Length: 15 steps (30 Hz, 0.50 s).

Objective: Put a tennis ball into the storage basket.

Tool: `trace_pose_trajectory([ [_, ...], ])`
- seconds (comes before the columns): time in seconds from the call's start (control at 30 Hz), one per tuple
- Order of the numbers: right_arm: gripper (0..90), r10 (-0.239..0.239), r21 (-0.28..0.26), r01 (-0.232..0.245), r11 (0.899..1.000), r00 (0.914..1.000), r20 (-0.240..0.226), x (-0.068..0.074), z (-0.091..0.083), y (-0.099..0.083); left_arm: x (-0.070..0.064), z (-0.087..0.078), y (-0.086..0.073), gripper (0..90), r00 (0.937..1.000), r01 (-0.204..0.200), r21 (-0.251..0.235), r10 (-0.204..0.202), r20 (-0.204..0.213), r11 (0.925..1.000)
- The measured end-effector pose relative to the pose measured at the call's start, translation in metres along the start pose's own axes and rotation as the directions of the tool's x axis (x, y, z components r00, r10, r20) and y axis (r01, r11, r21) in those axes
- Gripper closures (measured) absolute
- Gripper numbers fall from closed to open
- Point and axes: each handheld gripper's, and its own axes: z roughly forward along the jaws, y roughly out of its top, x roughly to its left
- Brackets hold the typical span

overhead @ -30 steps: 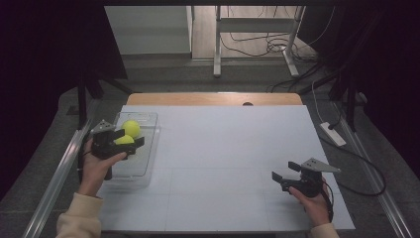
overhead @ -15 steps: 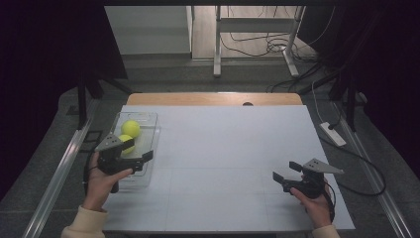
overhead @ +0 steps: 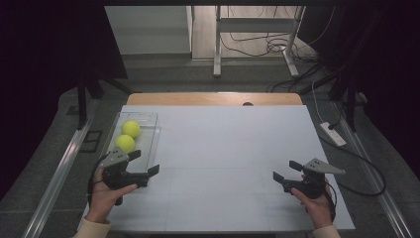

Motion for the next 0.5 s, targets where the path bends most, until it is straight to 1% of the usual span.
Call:
trace_pose_trajectory([
  [0.13,15.2,-0.011,-0.015,0.011,1.0,0.9999,-0.003,0.0015,-0.0027,0.0035,-0.0011,-0.0001,-0.0013,10.9,1.0,0.005,-0.002,-0.005,0.005,1.0],
  [0.33,15.0,-0.025,-0.008,0.025,1.0,0.9997,-0.006,0.0033,-0.0012,0.0036,-0.0017,0.002,-0.0007,10.9,0.9999,0.008,-0.005,-0.008,0.011,1.0],
  [0.5,15.0,-0.031,-0.008,0.03,1.0,0.9995,-0.009,0.004,-0.0012,0.0037,-0.001,0.0051,-0.0009,10.6,0.9998,0.01,0.005,-0.01,0.016,0.9999],
])
